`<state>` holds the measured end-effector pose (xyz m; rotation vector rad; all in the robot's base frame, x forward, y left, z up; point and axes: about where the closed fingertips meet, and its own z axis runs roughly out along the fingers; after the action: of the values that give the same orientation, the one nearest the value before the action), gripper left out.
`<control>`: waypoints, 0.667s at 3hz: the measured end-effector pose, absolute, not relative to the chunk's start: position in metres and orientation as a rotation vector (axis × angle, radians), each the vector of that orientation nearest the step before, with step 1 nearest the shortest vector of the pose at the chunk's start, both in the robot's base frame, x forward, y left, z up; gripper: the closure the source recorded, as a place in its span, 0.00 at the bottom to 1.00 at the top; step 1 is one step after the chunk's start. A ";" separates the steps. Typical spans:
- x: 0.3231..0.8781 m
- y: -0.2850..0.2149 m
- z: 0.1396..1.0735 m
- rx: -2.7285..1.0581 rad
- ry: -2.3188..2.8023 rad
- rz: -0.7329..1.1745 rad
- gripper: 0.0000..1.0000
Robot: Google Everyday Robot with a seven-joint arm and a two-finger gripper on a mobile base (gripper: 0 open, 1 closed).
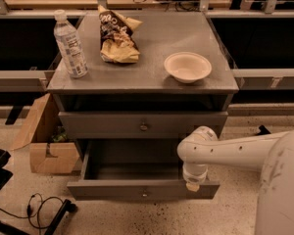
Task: Open middle drawer
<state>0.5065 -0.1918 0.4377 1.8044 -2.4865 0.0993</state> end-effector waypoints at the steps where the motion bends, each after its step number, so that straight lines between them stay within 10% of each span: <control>1: 0.489 -0.195 0.440 1.768 -2.481 0.065 0.87; 2: 0.490 -0.195 0.440 1.768 -2.481 0.065 0.55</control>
Offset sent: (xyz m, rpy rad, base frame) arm -0.0181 -0.0032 0.0025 0.0017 0.0341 -0.0188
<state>0.4904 -0.1949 0.4401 1.7677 -2.4805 0.0648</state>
